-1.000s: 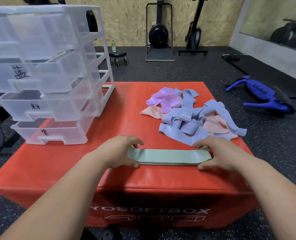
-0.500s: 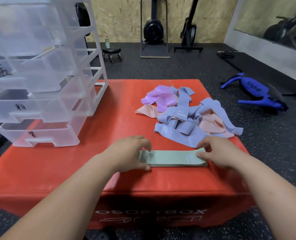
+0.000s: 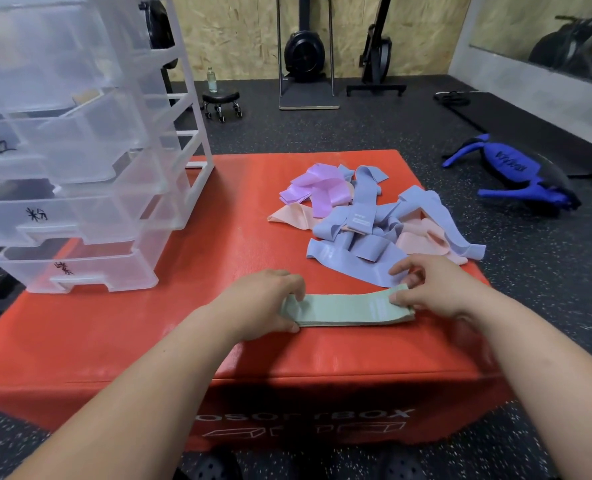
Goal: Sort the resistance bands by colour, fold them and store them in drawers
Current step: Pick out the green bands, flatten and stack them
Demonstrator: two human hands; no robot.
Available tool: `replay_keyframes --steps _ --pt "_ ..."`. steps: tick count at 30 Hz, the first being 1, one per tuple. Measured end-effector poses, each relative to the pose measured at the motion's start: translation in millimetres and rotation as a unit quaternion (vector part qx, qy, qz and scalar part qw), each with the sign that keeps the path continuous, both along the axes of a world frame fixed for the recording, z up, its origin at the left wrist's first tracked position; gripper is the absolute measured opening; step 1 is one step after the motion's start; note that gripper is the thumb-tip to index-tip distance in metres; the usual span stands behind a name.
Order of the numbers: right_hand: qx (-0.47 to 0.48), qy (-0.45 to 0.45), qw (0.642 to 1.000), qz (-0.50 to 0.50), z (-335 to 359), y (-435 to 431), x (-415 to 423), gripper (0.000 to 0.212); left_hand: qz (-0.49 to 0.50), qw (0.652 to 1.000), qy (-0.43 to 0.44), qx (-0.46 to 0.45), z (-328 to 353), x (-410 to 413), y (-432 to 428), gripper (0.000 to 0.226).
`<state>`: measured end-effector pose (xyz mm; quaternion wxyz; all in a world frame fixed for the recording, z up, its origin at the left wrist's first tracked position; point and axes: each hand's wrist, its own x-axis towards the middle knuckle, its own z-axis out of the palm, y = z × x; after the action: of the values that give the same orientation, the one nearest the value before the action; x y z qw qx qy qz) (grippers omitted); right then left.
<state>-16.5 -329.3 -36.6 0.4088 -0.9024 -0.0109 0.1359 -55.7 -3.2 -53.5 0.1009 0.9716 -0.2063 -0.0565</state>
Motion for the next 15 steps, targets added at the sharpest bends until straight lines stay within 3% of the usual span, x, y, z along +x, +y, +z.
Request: replay_keyframes --steps 4,8,10,12,15 --pt "0.183 0.081 0.98 -0.015 20.1 1.3 -6.4 0.044 -0.004 0.998 -0.028 -0.05 -0.3 -2.8 -7.7 0.05" --pt "0.253 0.091 0.963 -0.021 34.5 16.1 -12.7 0.045 0.024 0.964 0.018 -0.265 15.2 -8.1 -41.9 0.019" --pt "0.282 0.078 0.956 -0.032 38.2 28.2 -16.3 0.046 0.061 0.913 0.097 -0.391 26.1 -10.5 -61.5 0.015" --pt "0.3 0.054 0.952 -0.04 39.9 39.3 -20.9 0.045 0.12 0.838 0.179 -0.501 35.1 -12.0 -75.2 0.026" --pt "0.282 0.007 0.959 -0.032 40.2 47.8 -26.2 0.043 0.2 0.757 0.237 -0.575 37.7 -6.6 -79.9 0.052"
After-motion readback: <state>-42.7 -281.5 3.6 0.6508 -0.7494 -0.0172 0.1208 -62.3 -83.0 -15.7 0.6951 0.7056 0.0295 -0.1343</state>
